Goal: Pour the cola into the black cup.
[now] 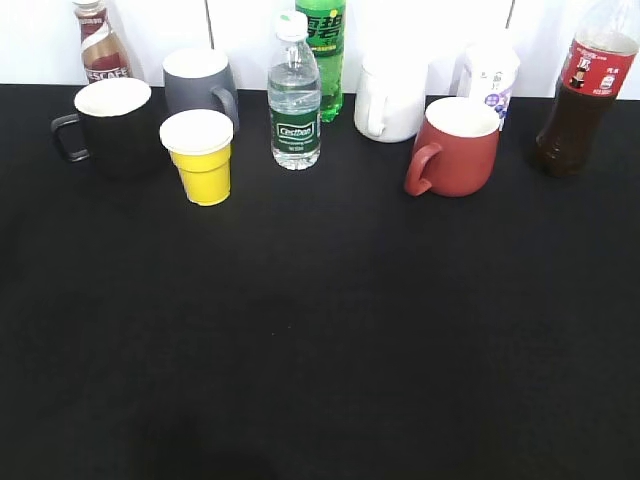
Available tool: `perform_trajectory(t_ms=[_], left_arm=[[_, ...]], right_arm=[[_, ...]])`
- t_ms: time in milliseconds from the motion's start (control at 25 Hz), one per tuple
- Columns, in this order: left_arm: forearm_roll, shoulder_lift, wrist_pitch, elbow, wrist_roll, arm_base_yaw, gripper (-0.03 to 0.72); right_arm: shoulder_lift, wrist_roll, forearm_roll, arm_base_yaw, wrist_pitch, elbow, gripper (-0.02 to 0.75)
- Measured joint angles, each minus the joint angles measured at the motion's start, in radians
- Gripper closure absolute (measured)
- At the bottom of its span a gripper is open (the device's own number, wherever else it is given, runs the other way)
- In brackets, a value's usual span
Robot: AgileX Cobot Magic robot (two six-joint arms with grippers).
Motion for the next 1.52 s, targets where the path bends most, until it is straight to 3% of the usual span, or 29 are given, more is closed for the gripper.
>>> perform_trajectory(t_ms=[120,200,360,600,680,760,880,1080,1400,1480,1520], left_arm=[[0.0,0.376,-0.319,-0.003,0.0,0.0,0.165],[0.0,0.594,-0.404,-0.057,0.0,0.0,0.197],[0.0,0.886,-0.446,-0.231,0.0,0.0,0.243],[-0.029,1.122,-0.427,-0.502,0.0,0.005,0.325],[-0.023,1.171,-0.427,-0.577,0.0,0.006,0.419],[0.032,1.205,-0.448,-0.619,-0.001,0.007,0.595],[0.036,1.208,-0.46,-0.62,-0.003,0.011,0.618],[0.054,1.039,-0.44,-0.511,0.007,0.015,0.627],[0.065,0.496,-0.446,-0.045,-0.051,0.015,0.629],[0.078,0.46,-0.439,0.019,-0.057,0.015,0.629],[0.103,0.46,-0.427,0.033,-0.057,0.015,0.629]], right_arm=[[0.0,0.0,0.001,0.0,0.0,0.0,0.174],[0.0,0.0,0.001,0.0,0.0,0.0,0.174],[0.0,0.0,0.001,0.0,0.0,0.0,0.174],[0.0,0.0,0.001,0.0,0.0,0.0,0.174],[0.0,0.0,0.001,0.0,0.0,0.0,0.174],[0.0,0.0,0.001,0.0,0.0,0.0,0.174],[0.0,0.0,0.001,0.0,0.0,0.0,0.174],[0.0,0.0,0.001,0.0,0.0,0.0,0.174],[0.0,0.0,0.001,0.0,0.0,0.0,0.174],[0.0,0.01,0.008,0.0,-0.019,-0.008,0.216],[0.0,0.012,0.026,0.0,-0.1,-0.017,0.253]])
